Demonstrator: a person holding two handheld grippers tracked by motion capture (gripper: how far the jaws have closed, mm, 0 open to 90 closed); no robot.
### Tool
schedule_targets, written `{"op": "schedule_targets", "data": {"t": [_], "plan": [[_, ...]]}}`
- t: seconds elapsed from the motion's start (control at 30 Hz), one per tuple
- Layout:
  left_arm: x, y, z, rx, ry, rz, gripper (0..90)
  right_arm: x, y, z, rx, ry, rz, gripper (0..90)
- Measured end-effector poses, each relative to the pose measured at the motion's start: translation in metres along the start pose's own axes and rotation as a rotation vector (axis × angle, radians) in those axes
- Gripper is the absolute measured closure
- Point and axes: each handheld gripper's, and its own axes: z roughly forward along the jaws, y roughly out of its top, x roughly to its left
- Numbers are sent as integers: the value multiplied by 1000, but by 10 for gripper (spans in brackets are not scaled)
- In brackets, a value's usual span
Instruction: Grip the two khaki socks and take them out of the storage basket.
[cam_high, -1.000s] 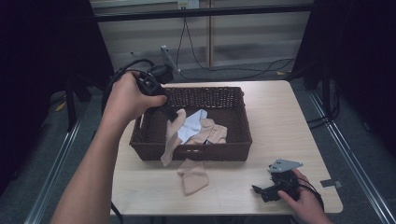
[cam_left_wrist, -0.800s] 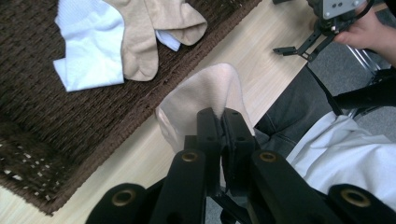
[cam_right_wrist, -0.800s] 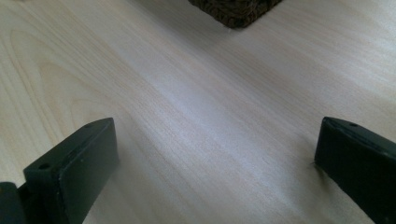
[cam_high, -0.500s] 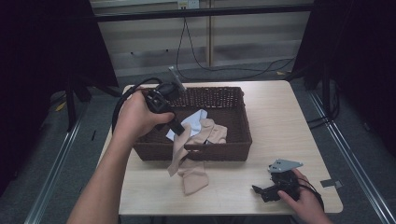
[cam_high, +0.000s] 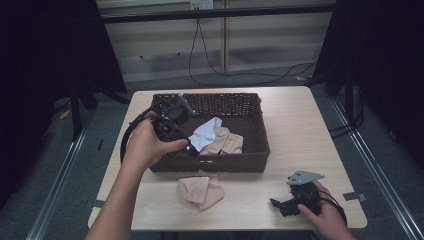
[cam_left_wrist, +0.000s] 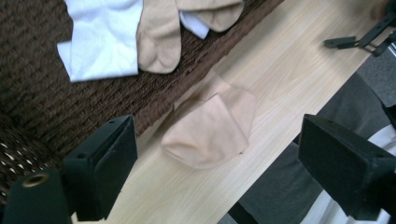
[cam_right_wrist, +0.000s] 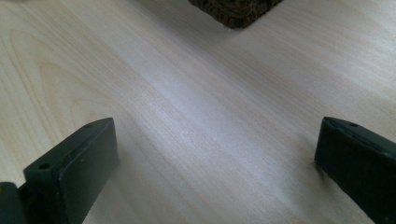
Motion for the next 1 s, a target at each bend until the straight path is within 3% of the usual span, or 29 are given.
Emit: {"op": "schedule_targets", "data": {"t": [0.07, 0.3, 0.4, 0.77, 1.0], "plan": [[3, -6, 5, 1, 14, 1, 104, 0, 0, 0, 0, 0, 0, 0], [9, -29, 24, -19, 5, -20, 93, 0, 0, 0, 4, 1, 1, 0], [12, -39, 34, -24, 14, -52, 82, 0, 0, 0, 5, 1, 2, 0], [20, -71, 76, -38, 23, -106, 71, 0, 0, 0, 5, 1, 2, 0], [21, -88, 99, -41, 18, -112, 74, 0, 0, 0, 4, 1, 2, 0]]}}
